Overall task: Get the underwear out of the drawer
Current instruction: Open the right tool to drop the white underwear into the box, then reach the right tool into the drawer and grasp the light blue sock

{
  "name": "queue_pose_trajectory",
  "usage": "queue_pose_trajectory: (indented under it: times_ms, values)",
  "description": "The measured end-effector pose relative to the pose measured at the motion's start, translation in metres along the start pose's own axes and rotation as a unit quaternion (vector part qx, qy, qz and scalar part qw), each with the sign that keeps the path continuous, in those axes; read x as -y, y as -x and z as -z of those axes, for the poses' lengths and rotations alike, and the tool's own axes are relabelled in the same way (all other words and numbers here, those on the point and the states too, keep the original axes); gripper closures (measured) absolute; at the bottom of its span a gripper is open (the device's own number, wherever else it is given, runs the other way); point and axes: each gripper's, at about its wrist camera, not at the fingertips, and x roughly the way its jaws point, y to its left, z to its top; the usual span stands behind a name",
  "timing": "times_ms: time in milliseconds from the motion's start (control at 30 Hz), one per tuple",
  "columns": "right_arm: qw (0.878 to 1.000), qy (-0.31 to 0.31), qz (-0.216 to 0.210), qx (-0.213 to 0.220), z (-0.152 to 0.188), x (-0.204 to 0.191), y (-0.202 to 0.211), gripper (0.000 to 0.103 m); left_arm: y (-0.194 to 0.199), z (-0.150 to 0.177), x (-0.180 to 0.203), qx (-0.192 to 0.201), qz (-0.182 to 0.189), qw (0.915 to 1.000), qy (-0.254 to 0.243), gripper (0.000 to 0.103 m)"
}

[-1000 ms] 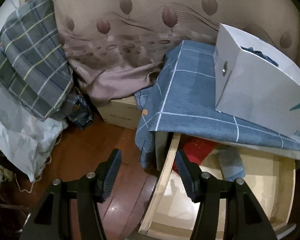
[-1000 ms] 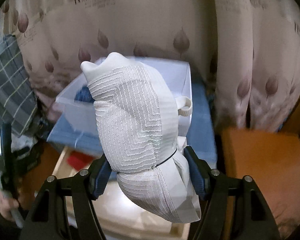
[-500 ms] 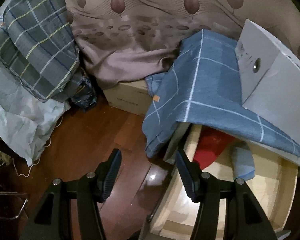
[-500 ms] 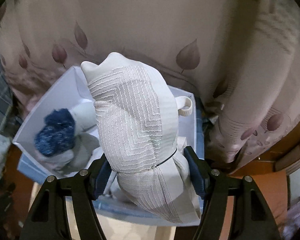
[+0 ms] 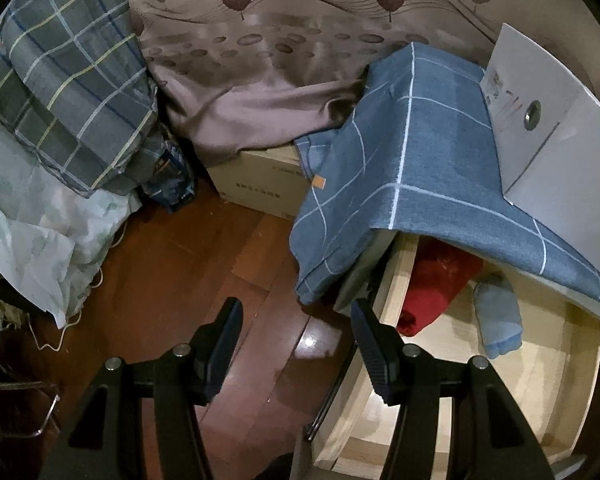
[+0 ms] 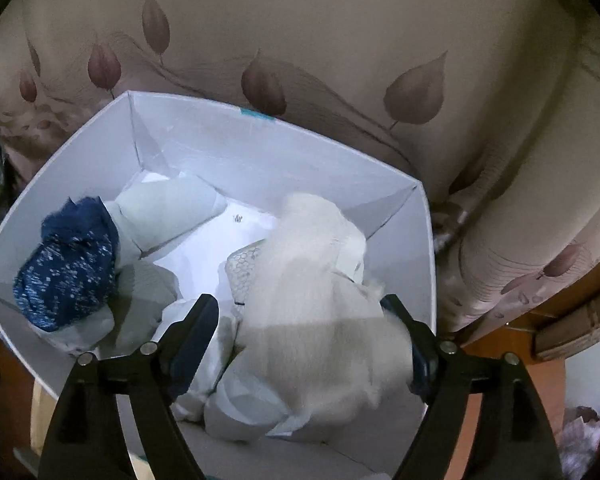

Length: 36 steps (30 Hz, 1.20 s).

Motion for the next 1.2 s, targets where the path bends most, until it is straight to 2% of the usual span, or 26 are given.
queue_pose_trajectory:
  times_ms: [167,333,533,567,667,767,933,1200]
  values:
    - [0.998,-0.025,-0.03,0.041,0.015,0.005,0.039,0.023,0.002,0.0,0.003,0.003,-0.007,1.0,-0.004,0.045]
    - [0.992,-0.02,-0.092,0.081,0.062,0.0,0.076,0.023,0.005,-0.002,-0.007,0.004,-0.002,0.9997,0.024,0.045]
    - [0.986,0.012,-0.131,0.101,0.124,-0.025,0.087,0.039,0.008,-0.002,-0.027,0.004,0.002,0.9975,0.07,0.045]
    - [0.985,0.02,-0.144,0.096,0.134,-0.032,0.084,0.041,0.009,-0.002,-0.028,0.005,0.001,0.9972,0.075,0.045]
    - [0.983,0.063,-0.168,0.049,0.154,-0.06,0.061,0.055,0.011,-0.001,-0.032,0.008,0.0,0.9967,0.081,0.045]
    - [0.978,0.108,-0.177,0.009,0.167,-0.089,0.032,0.06,0.014,0.0,-0.032,0.015,-0.005,0.9968,0.078,0.045]
    - [0.97,0.154,-0.184,-0.033,0.173,-0.129,-0.014,0.06,0.017,0.002,-0.029,0.018,-0.013,0.9975,0.068,0.045]
    - [0.964,0.212,-0.157,-0.045,0.173,-0.163,-0.056,0.059,0.014,0.001,-0.024,0.005,-0.011,0.998,0.062,0.045]
